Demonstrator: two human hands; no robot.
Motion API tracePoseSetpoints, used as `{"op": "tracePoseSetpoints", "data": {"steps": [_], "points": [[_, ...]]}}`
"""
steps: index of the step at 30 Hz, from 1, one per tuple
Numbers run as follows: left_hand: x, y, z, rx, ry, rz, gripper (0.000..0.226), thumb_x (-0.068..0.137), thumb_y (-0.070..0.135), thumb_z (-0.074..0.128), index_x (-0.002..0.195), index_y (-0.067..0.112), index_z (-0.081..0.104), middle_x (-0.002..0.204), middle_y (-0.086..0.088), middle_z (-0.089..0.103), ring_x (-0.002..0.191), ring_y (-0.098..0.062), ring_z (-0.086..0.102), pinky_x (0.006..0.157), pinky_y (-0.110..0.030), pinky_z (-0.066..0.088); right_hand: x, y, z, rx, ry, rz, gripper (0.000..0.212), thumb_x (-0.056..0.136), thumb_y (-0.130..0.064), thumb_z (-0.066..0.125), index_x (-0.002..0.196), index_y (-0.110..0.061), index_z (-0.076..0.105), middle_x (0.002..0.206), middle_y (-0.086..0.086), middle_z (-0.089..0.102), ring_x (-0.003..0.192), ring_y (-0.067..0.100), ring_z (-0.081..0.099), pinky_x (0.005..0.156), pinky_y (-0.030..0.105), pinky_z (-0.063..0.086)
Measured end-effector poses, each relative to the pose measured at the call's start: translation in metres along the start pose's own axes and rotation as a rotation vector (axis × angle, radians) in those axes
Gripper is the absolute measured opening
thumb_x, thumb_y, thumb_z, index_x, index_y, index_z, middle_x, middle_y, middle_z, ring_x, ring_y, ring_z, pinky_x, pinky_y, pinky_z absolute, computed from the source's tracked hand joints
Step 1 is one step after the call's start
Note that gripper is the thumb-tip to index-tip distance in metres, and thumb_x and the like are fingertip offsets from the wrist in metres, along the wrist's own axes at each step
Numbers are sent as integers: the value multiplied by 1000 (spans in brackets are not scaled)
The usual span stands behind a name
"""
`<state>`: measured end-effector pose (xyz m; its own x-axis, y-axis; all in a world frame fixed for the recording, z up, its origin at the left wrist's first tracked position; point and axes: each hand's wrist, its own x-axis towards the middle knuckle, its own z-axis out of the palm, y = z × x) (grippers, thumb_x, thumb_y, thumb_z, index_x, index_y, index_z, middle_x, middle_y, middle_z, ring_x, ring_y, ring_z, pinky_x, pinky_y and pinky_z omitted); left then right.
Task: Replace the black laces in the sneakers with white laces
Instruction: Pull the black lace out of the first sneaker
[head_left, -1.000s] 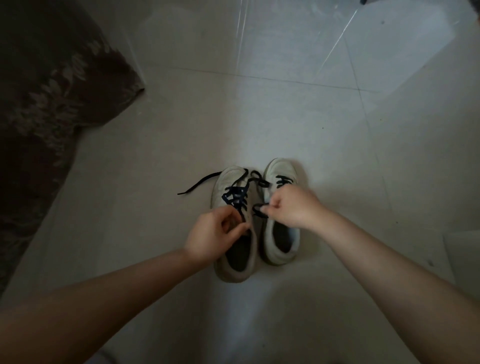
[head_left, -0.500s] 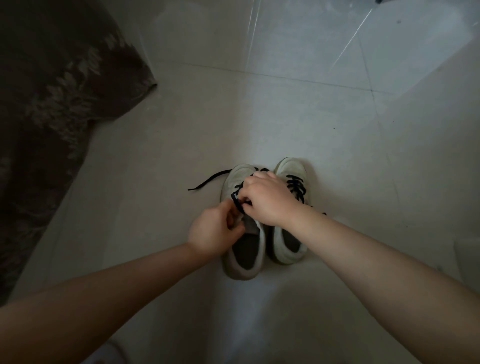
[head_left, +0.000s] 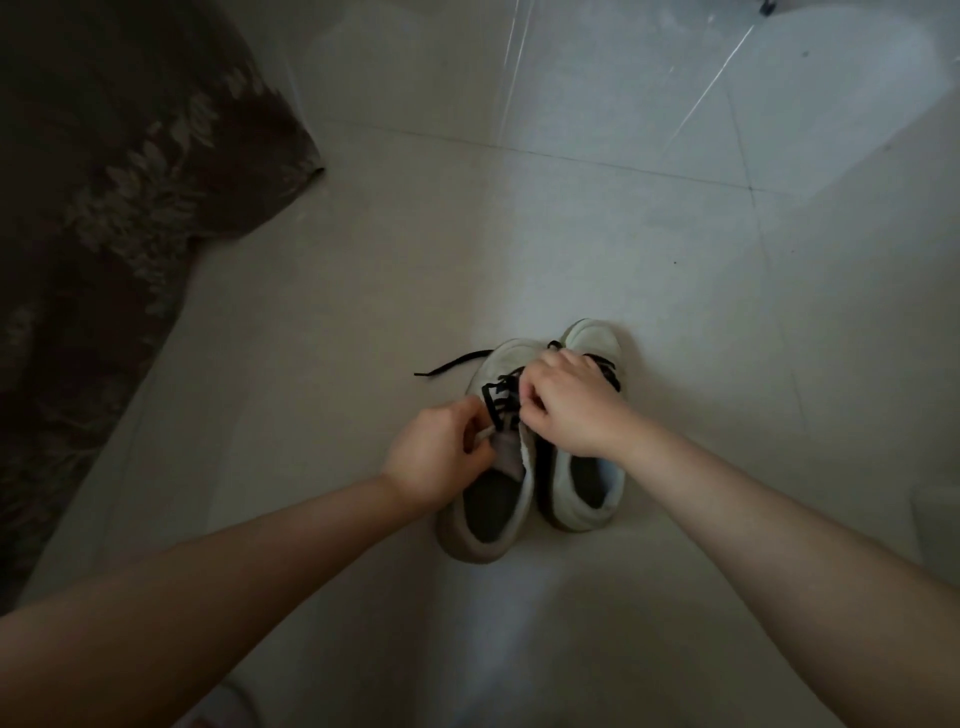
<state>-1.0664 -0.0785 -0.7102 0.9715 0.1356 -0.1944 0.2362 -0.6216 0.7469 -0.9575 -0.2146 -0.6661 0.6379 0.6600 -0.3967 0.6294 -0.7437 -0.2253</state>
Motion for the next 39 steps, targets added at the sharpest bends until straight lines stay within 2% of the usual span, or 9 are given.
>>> {"op": "tracePoseSetpoints", "data": {"steps": [5, 11, 18, 21, 26, 31, 33, 37, 39], "points": [[0, -4, 2, -26, 11, 34, 13, 75, 23, 64, 85, 15, 61, 68, 3, 59, 63, -18, 56, 59, -34, 46, 7, -10, -2, -43, -6, -148, 26, 90, -31, 51, 114, -24, 61, 121, -4, 52, 122, 18, 40, 102, 33, 23], [-2, -3, 2, -21, 10, 51, 18, 71, 31, 56, 79, 14, 59, 67, 3, 57, 62, -17, 53, 57, -33, 42, 9, -14, 7, -174, 101, -244, 19, 89, -17, 51, 102, -19, 65, 107, -1, 50, 113, 20, 42, 87, 29, 19], [3, 4, -3, 41, -11, 69, 10, 76, 21, 63, 74, 24, 54, 68, 8, 53, 68, -21, 57, 60, -35, 46, -1, 12, 9, 240, 238, 238, 10, 88, -16, 54, 85, -20, 63, 95, -6, 44, 101, 23, 53, 88, 32, 41], [4, 2, -3, 58, -37, 67, 5, 74, 29, 56, 74, 27, 51, 71, 7, 52, 71, -24, 58, 61, -36, 47, -1, 9, 11, 180, 187, 124, 9, 89, -17, 54, 94, -18, 62, 105, -2, 53, 107, 23, 51, 90, 31, 37], [2, 4, 0, 65, -18, 88, 37, 69, 45, 42, 84, 17, 62, 77, 2, 58, 73, -23, 58, 62, -36, 47, 0, 0, 8, 1, 159, -135, 26, 88, -26, 58, 113, -25, 65, 115, -3, 53, 119, 18, 39, 97, 30, 24], [3, 2, -2, 31, -13, 79, 28, 70, 39, 47, 79, 17, 61, 73, 5, 54, 71, -24, 58, 62, -39, 48, 5, -8, 17, -172, 204, -198, 15, 68, -7, 71, 80, -14, 66, 91, 3, 56, 94, 26, 54, 76, 30, 22], [2, 1, -3, 23, -15, 68, 20, 69, 33, 51, 77, 17, 61, 72, 3, 57, 69, -22, 57, 63, -40, 48, 4, -4, 18, -170, 264, -161, 19, 64, -2, 71, 77, -11, 63, 86, 6, 55, 87, 30, 55, 74, 33, 24], [0, -1, -4, 30, -25, 69, 13, 70, 31, 51, 74, 21, 58, 70, 6, 54, 68, -22, 57, 62, -39, 48, 7, 18, -5, -47, 405, 186, 19, 83, -5, 51, 97, -13, 62, 108, 10, 51, 106, 31, 45, 86, 37, 29], [-1, -2, -4, 30, -25, 70, 13, 70, 31, 51, 75, 20, 58, 70, 6, 53, 68, -22, 56, 62, -38, 48, 8, 27, -9, 12, 336, 252, 19, 88, -10, 47, 102, -15, 60, 114, 8, 50, 112, 28, 43, 90, 35, 29]]}}
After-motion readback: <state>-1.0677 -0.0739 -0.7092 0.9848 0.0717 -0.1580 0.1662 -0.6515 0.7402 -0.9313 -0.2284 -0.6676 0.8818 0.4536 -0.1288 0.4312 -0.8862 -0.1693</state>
